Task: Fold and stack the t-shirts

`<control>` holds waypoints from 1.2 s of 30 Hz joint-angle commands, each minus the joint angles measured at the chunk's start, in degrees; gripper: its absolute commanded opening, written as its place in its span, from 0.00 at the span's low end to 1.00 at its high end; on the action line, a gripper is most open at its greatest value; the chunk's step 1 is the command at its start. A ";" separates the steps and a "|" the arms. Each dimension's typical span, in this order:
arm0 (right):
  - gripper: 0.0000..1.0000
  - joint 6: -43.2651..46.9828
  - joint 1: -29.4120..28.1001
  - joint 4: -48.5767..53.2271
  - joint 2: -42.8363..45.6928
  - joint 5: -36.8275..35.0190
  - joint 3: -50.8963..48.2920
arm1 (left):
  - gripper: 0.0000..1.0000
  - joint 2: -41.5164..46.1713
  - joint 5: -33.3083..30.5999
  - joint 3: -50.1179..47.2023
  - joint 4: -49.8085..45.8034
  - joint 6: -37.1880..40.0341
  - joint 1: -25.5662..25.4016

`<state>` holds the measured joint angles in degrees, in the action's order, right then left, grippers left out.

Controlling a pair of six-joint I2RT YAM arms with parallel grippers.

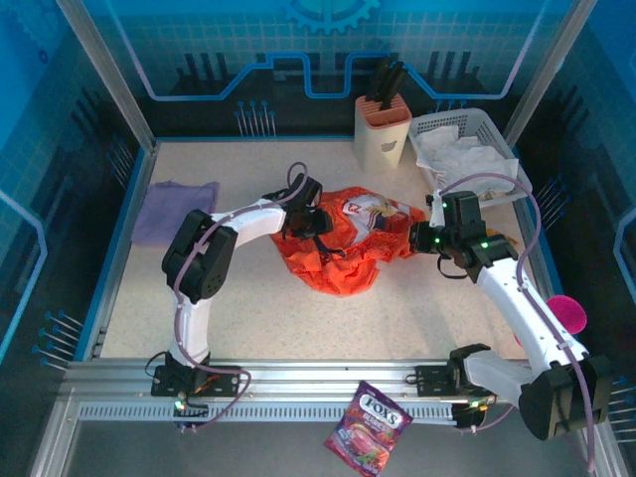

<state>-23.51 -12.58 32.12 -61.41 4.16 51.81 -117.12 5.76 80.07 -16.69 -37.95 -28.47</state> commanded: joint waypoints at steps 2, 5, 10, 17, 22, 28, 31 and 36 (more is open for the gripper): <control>0.00 -0.04 0.80 0.13 0.67 0.87 -0.31 | 0.14 -0.89 -0.96 1.67 0.77 -0.20 -0.37; 0.00 0.48 0.91 0.65 0.89 0.33 -0.13 | 0.00 0.66 -1.33 1.93 0.07 0.28 -0.30; 0.00 1.39 1.61 0.76 1.83 0.15 0.22 | 0.00 6.65 0.61 3.42 -3.57 2.18 1.19; 0.00 6.80 2.20 -3.88 8.98 5.71 1.82 | 0.00 24.21 5.01 9.88 -13.96 6.94 5.89; 0.00 9.19 2.21 -5.26 12.33 3.02 6.47 | 0.00 33.64 8.83 16.65 -20.92 8.04 11.79; 0.00 9.03 2.26 -7.37 18.07 -0.26 10.61 | 0.00 41.79 11.05 25.56 -27.92 11.25 16.91; 0.00 7.65 2.29 -11.06 21.21 -3.26 10.27 | 0.00 43.60 10.16 30.65 -30.20 13.10 19.30; 0.00 8.56 2.21 -6.60 16.41 0.73 12.89 | 0.00 40.03 16.00 34.88 -31.25 10.69 23.87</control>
<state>-15.55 -11.18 24.43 -41.63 3.73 63.02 -74.78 16.99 113.99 -45.47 -27.18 -6.26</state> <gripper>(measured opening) 0.065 0.054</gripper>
